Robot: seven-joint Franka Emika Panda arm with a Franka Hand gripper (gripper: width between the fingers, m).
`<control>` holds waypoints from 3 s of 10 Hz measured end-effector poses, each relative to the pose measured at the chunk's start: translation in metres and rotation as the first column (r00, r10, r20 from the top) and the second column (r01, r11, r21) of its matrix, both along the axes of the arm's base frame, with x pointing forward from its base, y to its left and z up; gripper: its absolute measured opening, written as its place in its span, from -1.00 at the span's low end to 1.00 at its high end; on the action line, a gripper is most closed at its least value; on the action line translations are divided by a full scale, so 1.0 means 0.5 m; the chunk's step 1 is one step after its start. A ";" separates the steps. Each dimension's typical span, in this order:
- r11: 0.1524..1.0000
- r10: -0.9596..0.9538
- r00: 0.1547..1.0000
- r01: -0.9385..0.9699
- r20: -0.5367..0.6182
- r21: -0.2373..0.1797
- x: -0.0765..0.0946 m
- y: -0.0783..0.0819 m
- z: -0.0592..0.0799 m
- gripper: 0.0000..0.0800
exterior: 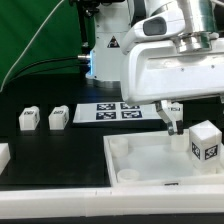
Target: Assemble one leg
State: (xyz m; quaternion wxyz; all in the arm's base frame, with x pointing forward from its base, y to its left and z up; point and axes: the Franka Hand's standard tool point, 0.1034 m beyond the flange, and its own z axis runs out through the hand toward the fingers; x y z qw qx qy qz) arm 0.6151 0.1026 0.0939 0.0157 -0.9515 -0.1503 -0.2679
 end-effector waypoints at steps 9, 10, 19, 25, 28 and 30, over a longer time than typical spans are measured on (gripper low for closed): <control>0.999 -0.009 0.813 -0.024 -0.582 -0.049 0.008 0.006 0.008 0.62; 0.999 -0.009 0.813 -0.024 -0.583 -0.049 0.008 0.006 0.007 0.62; 0.999 -0.010 0.812 -0.020 -0.583 -0.045 0.045 -0.002 -0.014 0.62; 0.999 -0.009 0.809 -0.023 -0.587 -0.046 0.032 0.002 -0.023 0.62; 0.999 -0.007 0.810 -0.025 -0.587 -0.046 0.032 0.005 -0.024 0.26; 0.999 -0.007 0.809 -0.025 -0.587 -0.046 0.032 0.004 -0.025 -0.20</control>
Offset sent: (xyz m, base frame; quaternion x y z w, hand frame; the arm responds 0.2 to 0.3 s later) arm 0.0238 -0.0301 0.0039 -0.0139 -0.2879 -0.0226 0.9573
